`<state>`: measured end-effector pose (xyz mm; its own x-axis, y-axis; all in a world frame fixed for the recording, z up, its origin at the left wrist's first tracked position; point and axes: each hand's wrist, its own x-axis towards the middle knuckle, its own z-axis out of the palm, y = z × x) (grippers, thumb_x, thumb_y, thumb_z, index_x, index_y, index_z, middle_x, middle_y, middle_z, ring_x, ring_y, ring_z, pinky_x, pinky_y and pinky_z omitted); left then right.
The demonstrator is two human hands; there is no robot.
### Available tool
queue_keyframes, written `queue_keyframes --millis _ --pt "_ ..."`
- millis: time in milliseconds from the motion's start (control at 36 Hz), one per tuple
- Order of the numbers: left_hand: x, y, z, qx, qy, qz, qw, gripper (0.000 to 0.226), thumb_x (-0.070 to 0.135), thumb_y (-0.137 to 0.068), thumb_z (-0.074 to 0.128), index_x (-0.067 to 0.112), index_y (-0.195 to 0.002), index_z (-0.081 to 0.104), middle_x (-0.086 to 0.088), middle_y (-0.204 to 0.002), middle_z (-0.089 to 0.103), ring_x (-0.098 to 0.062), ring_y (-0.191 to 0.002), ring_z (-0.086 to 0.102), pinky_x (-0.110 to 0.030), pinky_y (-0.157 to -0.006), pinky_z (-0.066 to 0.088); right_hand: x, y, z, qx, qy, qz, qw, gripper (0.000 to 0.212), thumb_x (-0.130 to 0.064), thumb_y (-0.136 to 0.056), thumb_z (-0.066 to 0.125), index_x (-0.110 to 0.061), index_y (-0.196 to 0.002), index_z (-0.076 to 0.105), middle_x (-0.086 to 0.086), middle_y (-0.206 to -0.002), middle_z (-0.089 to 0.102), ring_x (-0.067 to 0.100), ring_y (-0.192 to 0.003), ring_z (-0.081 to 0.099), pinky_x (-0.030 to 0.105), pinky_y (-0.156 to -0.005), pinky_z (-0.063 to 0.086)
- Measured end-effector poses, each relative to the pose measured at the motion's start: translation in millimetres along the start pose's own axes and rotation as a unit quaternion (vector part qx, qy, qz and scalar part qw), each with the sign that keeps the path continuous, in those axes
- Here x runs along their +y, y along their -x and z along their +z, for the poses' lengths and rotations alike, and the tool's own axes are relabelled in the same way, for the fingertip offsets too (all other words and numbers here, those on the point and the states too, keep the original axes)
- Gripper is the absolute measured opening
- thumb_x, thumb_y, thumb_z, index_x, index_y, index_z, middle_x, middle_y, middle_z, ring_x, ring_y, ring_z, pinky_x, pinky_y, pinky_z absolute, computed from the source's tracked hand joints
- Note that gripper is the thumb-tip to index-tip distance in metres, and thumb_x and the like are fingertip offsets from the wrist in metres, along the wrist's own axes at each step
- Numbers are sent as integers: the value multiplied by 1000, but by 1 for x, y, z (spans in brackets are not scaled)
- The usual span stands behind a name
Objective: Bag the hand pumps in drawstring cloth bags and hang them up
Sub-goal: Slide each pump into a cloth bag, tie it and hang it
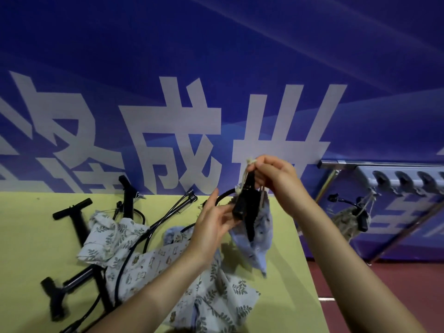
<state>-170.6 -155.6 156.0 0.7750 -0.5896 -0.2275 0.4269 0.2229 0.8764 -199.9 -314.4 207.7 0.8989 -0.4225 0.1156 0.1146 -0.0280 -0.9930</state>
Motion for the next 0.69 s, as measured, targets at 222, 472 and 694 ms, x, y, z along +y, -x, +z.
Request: queue_keyframes --millis 222,472,694 --pt "49 13 -1 -78 -301 -8 950 68 19 -102 44 31 -153 0 -11 -80 74 -28 -65 71 -31 -61 58 -15 0 -3 -31 86 -23 996 34 -2 -98 43 -10 -71 61 -3 -55 46 14 -54 35 25 -55 32" --pt "90 -12 9 -78 -409 224 881 22 23 -98 50 32 -109 66 13 -95 70 3 -90 64 -19 -76 52 -11 9 -34 -27 108 -34 993 32 -3 -99 43 -10 -75 62 -11 -57 55 11 -54 43 21 -56 38" --pt "50 -60 61 -319 -489 111 804 26 28 -98 52 27 -124 55 9 -130 56 -6 -119 53 -15 -96 40 -3 31 -70 -27 87 -42 995 19 -18 -87 49 -10 -76 63 -5 -59 56 9 -51 45 19 -54 40"
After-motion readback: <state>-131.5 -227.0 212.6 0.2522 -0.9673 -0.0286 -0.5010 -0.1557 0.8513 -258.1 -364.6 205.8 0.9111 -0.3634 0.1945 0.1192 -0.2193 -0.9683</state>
